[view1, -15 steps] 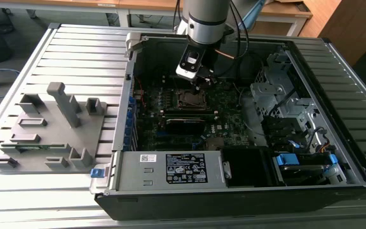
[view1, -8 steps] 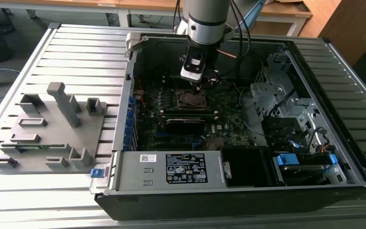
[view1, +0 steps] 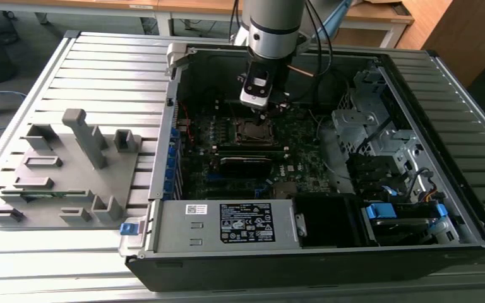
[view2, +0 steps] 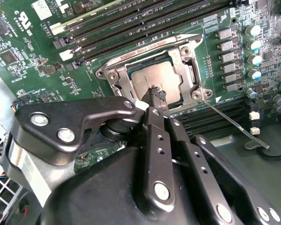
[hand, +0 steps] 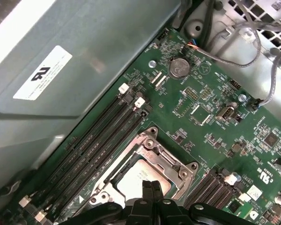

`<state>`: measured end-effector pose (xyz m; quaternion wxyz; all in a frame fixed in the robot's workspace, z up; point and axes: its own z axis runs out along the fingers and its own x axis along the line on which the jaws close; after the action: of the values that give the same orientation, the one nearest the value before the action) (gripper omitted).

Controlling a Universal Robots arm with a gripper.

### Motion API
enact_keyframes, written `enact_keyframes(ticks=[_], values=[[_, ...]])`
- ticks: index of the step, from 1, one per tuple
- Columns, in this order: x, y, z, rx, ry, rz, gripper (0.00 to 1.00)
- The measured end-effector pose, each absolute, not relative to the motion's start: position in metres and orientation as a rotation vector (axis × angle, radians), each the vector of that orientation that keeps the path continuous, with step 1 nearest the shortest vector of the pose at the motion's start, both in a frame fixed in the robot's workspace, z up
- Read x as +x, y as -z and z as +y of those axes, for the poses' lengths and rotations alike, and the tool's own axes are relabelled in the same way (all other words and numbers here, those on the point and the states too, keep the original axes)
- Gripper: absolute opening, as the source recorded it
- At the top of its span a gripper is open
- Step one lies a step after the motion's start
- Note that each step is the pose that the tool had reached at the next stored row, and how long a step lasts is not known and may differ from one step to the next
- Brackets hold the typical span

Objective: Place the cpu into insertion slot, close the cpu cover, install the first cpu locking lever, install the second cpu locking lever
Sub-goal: 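Close the cpu cover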

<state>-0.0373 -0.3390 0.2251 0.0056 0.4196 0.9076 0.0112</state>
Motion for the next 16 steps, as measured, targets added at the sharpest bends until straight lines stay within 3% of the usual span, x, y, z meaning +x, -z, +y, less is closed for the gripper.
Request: enact_keyframes(ticks=[16], values=[[-0.0373, -0.224, -0.339, 0.937, -0.037, 2.99, 0.11]])
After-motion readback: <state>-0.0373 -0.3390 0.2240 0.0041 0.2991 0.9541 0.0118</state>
